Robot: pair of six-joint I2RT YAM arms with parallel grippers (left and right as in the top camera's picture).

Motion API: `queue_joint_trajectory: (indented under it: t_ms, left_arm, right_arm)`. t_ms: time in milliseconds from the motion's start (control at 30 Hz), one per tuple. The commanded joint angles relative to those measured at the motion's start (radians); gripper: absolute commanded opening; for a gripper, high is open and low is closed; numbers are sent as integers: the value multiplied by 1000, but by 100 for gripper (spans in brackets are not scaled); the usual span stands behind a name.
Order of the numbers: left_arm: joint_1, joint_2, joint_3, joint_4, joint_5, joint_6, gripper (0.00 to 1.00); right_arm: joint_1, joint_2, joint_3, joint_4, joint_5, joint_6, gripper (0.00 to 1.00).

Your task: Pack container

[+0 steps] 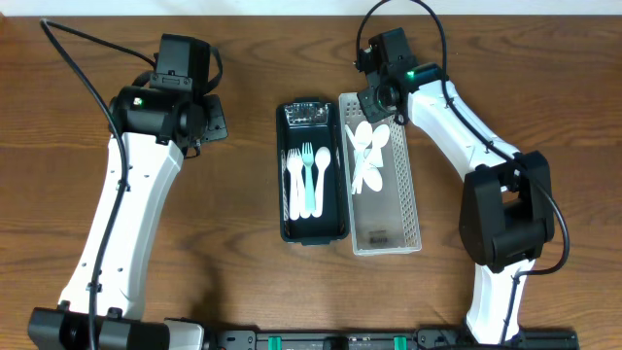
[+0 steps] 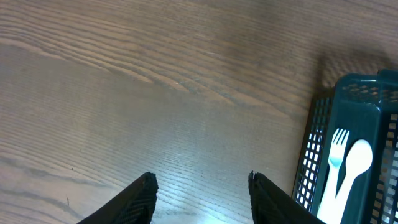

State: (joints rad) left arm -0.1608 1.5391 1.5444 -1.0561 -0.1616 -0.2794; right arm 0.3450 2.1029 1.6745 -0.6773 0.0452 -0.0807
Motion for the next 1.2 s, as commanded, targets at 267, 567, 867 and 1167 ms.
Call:
queue_joint_trajectory:
  t_ms: [267, 567, 867, 1167]
  left_arm:
    - [3, 4, -2, -5, -11, 17, 91]
    - [3, 4, -2, 44, -11, 17, 98]
    - [24, -5, -2, 85, -17, 58, 98]
    - [24, -206, -112, 59, -16, 50, 98]
  right_arm:
    - [-34, -250, 8, -4, 115, 77, 82]
    - [-170, -338, 8, 47, 151, 116, 99]
    - [-288, -385, 6, -1, 132, 137, 99]
    - [-352, -638, -130, 13, 86, 180, 99]
